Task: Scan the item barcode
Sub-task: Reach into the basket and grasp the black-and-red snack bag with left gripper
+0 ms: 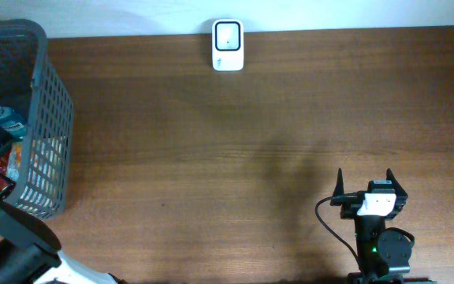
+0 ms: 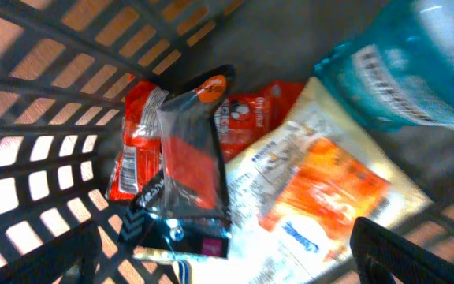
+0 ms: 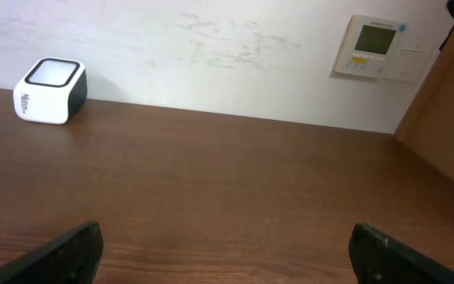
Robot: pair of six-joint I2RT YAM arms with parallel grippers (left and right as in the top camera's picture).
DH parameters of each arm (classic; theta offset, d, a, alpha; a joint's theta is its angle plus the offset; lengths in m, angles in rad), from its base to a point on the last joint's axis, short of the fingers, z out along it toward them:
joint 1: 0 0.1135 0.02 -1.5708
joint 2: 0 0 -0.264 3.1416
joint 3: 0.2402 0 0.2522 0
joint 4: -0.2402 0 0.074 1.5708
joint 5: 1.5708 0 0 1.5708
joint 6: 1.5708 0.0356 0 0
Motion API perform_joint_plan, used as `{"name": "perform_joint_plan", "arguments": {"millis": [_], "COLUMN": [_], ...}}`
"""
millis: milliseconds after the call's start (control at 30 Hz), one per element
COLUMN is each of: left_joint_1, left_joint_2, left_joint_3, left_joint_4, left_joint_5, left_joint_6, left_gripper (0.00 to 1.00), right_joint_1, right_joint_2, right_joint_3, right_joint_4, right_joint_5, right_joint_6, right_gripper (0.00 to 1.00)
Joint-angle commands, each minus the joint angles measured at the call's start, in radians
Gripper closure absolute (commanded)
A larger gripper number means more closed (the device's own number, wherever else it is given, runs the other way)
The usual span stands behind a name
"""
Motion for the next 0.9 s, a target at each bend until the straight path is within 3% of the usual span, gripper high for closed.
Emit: {"name": "perform_joint_plan", "arguments": {"millis": [0, 400, 467, 633, 700, 867], "left_joint_1": [0.035, 0.081, 0.081, 0.081, 0.081, 0.081], "left_joint_2": [0.044, 0.158, 0.163, 0.165, 0.166, 0.196], "left_joint_3": [-0.007, -0.007, -0.007, -0.009, -0.009, -0.009], "left_joint_4": [0.005, 0.035, 0.042, 0.068, 0.082, 0.09], "left_joint_5": [-0.035, 0.07, 0.069, 0.069, 0.069, 0.019], "left_joint_6": [0.016, 0.021, 0.021, 0.021, 0.021, 0.02], "left_gripper": [0.01, 0.0, 0.13, 0.27, 0.38, 0.33], "right_joint_1": [0.008, 0.008, 0.008, 0.008, 0.008, 0.008], "right_joint_2": [-0.006, -0.006, -0.006, -0.006, -0.006, -0.006], "right_joint_3": [-0.009, -0.009, -0.009, -0.009, -0.009, -0.009], "right_joint_4": [-0.003, -0.003, -0.003, -0.003, -0.003, -0.003], "right_joint_5": [0.011, 0.011, 0.011, 0.011, 0.011, 0.011], "right_joint_6": [-0.006, -0.006, -0.006, -0.006, -0.006, -0.006], "right_gripper": [0.02, 0.02, 0.02, 0.02, 0.02, 0.02]}}
